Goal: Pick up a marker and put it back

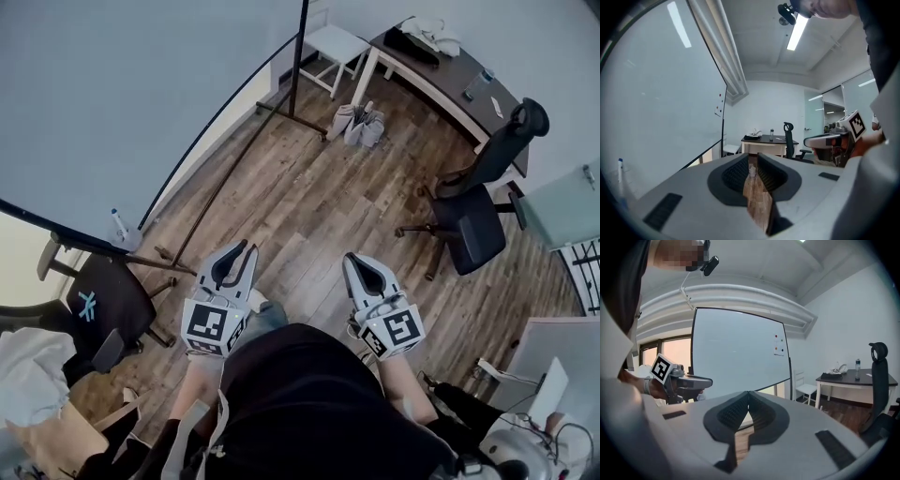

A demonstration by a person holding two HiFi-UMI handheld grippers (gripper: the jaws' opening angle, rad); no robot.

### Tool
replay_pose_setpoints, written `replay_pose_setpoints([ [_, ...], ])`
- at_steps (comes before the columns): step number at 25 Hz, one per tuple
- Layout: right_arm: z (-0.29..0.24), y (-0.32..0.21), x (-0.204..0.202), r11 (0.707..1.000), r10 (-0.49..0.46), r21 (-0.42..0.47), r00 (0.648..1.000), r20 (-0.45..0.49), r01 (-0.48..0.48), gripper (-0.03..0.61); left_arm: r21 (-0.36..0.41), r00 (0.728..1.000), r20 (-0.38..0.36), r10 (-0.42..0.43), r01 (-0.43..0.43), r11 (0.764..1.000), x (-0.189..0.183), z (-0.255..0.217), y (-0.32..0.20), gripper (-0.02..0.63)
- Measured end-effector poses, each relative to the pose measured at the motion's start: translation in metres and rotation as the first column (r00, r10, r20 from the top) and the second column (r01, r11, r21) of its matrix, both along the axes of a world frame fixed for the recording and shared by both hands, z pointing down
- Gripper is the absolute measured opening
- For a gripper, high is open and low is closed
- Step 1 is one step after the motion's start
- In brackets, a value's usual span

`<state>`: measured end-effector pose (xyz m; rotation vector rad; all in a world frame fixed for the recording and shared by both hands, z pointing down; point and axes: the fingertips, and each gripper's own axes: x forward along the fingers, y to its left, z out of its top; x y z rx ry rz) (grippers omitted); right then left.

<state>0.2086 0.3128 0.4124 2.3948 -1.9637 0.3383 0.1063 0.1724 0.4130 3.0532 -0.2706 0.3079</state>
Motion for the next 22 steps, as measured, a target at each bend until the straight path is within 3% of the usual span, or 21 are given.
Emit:
replay_pose_setpoints([
  [6, -0.002, -0.084, 0.012, 0.998, -0.062, -0.005, 0.998, 0.015, 0.062, 0.014, -0.026, 0.997, 0.004, -0.078, 0.078, 0.997, 0.000, 0.005, -0.076, 0.064],
  [12, 0.002, -0.161, 0.003, 0.988, -0.153, -0.005, 0.988, 0.013, 0.153, 0.014, -0.034, 0.985, 0.038, -0.169, 0.170, 0.985, -0.028, 0.018, -0.140, 0.064],
  [22, 0.008, -0.262, -0.037, 0.934, -0.358, -0.002, 0.933, 0.026, 0.358, 0.014, -0.029, 0.905, 0.103, -0.412, 0.417, 0.908, -0.099, 0.038, -0.208, 0.064],
])
